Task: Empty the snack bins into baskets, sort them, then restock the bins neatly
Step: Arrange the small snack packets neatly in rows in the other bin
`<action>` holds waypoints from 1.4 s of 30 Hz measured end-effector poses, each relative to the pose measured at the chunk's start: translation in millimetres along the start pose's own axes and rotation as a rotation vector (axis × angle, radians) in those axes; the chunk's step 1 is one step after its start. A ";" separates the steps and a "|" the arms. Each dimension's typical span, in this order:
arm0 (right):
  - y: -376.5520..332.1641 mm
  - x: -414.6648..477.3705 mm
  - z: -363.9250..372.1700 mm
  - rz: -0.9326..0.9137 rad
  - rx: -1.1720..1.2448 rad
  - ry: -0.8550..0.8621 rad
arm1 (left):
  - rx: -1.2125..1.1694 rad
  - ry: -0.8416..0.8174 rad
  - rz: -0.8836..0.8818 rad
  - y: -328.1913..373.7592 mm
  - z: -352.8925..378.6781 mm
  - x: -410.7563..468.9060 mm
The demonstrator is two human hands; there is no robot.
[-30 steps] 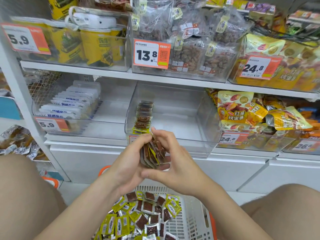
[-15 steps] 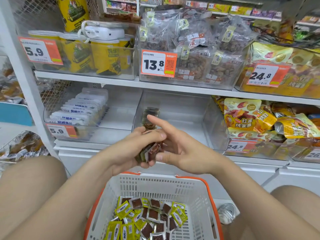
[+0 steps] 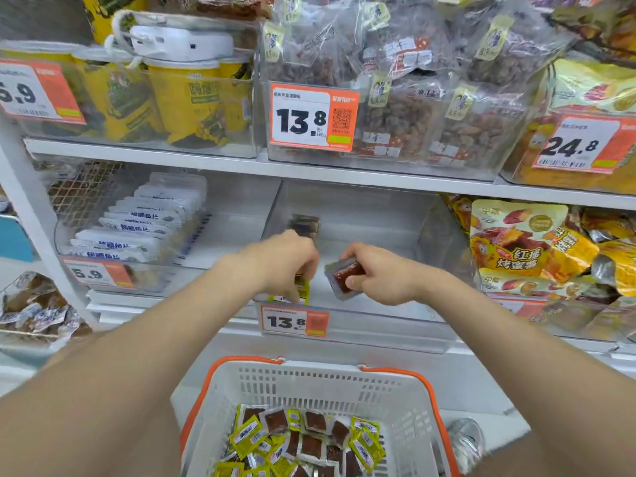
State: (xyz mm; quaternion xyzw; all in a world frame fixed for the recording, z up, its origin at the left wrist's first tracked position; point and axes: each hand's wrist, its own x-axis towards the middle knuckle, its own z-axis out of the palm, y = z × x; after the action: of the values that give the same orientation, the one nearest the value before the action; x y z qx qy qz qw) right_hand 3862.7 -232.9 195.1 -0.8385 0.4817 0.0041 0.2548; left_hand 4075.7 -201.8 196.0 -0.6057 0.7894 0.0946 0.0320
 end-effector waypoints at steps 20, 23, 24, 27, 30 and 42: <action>-3.7 44.1 32.0 0.054 0.285 -0.183 | 0.683 0.116 -0.074 13.0 3.5 50.3; -15.5 51.1 43.5 0.096 0.319 -0.047 | 0.660 0.156 -0.110 12.4 0.1 51.0; -18.4 53.6 45.1 0.123 0.324 -0.005 | 0.635 0.149 -0.117 11.8 0.3 51.9; -24.9 63.1 49.0 0.246 0.344 0.073 | 0.573 0.135 -0.112 11.1 4.5 51.5; -28.4 69.8 53.0 0.322 0.338 0.023 | 0.532 0.177 -0.101 8.8 0.4 46.8; -47.3 79.4 60.3 0.338 0.759 -0.030 | -0.203 0.226 -0.271 -23.2 0.6 -13.6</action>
State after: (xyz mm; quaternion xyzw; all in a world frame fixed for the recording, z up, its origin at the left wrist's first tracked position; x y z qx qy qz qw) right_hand 3958.0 -251.7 142.6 -0.5939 0.5762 -0.1198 0.5486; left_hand 4101.6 -194.5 195.1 -0.7131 0.6858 0.1001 -0.1058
